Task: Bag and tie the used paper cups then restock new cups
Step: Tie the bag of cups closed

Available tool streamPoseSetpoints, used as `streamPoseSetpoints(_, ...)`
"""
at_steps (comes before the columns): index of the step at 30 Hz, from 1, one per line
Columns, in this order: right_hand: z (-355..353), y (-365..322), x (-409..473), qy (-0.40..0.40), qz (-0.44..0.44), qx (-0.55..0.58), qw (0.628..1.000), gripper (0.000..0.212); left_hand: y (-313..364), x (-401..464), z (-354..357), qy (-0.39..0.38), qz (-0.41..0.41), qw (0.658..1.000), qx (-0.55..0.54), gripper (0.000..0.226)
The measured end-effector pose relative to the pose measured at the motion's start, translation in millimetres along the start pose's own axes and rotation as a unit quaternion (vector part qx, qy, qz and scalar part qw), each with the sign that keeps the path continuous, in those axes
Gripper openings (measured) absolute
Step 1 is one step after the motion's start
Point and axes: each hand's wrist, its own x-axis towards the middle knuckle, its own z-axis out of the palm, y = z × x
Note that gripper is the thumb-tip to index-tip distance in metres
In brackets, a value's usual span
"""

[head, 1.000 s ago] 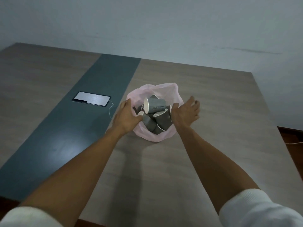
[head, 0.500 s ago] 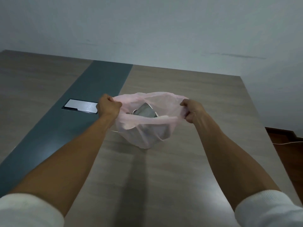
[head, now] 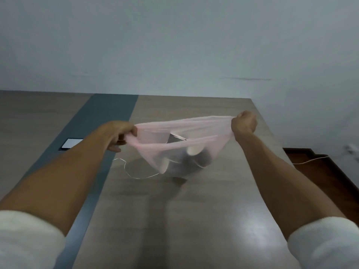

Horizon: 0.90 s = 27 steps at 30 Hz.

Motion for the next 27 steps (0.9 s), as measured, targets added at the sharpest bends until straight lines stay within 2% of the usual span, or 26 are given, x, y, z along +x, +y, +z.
streamPoseSetpoints(2, -18, 7, -6, 0.009, -0.014, -0.033, 0.999, 0.016, 5, -2, -1, -0.024, 0.020, 0.997, -0.069, 0.015)
streamPoseSetpoints(5, -40, 22, -6, 0.001, -0.095, -0.139, 0.986, 0.023, 11, -4, 5, -0.049, 0.039, 0.983, -0.175, 0.012)
streamPoseSetpoints(8, -61, 38, -6, -0.010, -0.141, -0.235, 0.962, 0.025, 9, -8, 18, 0.056, 0.142, 0.981, -0.121, 0.019)
streamPoseSetpoints(10, -71, 43, -7, -0.003, -0.136, -0.279, 0.951, 0.022, 9, -13, 21, 0.120, 0.193, 0.972, -0.059, 0.015)
streamPoseSetpoints(12, -80, 47, -3, -0.016, -0.090, -0.284, 0.955, 0.022, 12, -19, 24, 0.099, 0.181, 0.978, -0.030, 0.007)
streamPoseSetpoints(13, -87, 48, 3, -0.039, -0.063, -0.257, 0.964, 0.022, 17, -23, 25, 0.051, 0.164, 0.984, -0.036, 0.006)
streamPoseSetpoints(15, -95, 47, 13, -0.113, 0.001, -0.110, 0.987, 0.016, 22, -31, 21, -0.061, 0.111, 0.991, -0.041, 0.012)
streamPoseSetpoints(17, -106, 46, 22, -0.171, 0.073, 0.074, 0.980, 0.016, 22, -39, 17, -0.132, 0.079, 0.987, -0.044, 0.019)
streamPoseSetpoints(18, -110, 47, 27, -0.190, 0.102, 0.126, 0.968, 0.016, 20, -40, 15, -0.143, 0.072, 0.986, -0.046, 0.021)
streamPoseSetpoints(21, -123, 46, 34, -0.255, 0.133, 0.144, 0.947, 0.019, 17, -43, 16, -0.095, 0.075, 0.993, -0.004, 0.020)
streamPoseSetpoints(23, -126, 40, 37, -0.270, 0.093, 0.145, 0.947, 0.022, 20, -42, 25, -0.052, 0.110, 0.993, -0.003, 0.020)
streamPoseSetpoints(25, -128, 30, 40, -0.246, 0.039, 0.142, 0.958, 0.018, 24, -40, 33, -0.021, 0.136, 0.990, -0.021, 0.022)
streamPoseSetpoints(27, -128, 21, 44, -0.248, 0.001, 0.119, 0.961, 0.013, 25, -42, 38, -0.028, 0.136, 0.990, -0.022, 0.020)
